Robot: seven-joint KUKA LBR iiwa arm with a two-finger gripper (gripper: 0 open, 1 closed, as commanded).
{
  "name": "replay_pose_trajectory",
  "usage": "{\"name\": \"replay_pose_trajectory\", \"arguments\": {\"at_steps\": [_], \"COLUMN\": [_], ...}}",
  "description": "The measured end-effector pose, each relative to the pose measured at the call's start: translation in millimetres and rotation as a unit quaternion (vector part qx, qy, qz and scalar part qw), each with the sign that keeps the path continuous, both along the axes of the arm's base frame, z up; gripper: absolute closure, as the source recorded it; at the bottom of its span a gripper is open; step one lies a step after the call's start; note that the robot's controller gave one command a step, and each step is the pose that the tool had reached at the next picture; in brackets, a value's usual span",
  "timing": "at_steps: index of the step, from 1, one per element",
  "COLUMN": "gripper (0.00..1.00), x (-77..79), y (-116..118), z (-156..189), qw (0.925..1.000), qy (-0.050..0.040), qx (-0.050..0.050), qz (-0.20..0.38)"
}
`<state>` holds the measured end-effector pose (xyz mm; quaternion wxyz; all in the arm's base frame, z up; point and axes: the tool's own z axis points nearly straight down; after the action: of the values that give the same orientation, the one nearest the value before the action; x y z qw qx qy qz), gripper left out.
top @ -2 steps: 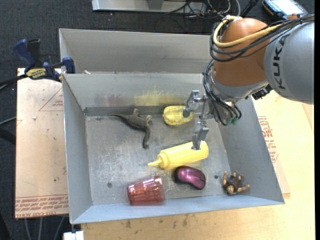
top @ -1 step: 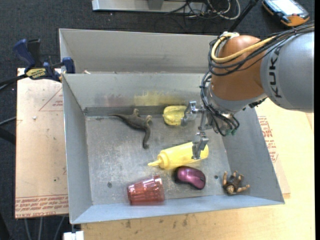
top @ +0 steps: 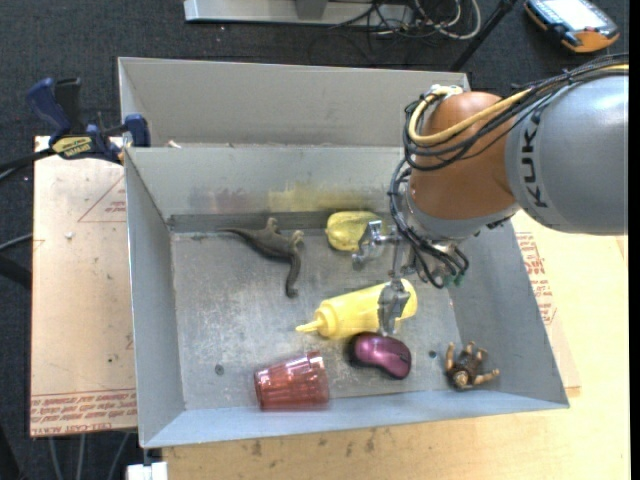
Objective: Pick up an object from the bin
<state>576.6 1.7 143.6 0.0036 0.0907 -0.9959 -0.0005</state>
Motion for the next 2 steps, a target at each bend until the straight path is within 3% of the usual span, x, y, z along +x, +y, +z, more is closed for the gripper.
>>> {"name": "replay_pose_trajectory", "arguments": {"at_steps": [1,2], "gripper": [1.0,1.0], "x": [-12.4,-12.4], "y": [10.7,10.6], "z": [-63.8,-63.9], "qw": [0.9847,0.9848], "qy": [-0.0105,-0.0105], "qx": [-0.001,-0.001], "qz": [0.174,0.173]}}
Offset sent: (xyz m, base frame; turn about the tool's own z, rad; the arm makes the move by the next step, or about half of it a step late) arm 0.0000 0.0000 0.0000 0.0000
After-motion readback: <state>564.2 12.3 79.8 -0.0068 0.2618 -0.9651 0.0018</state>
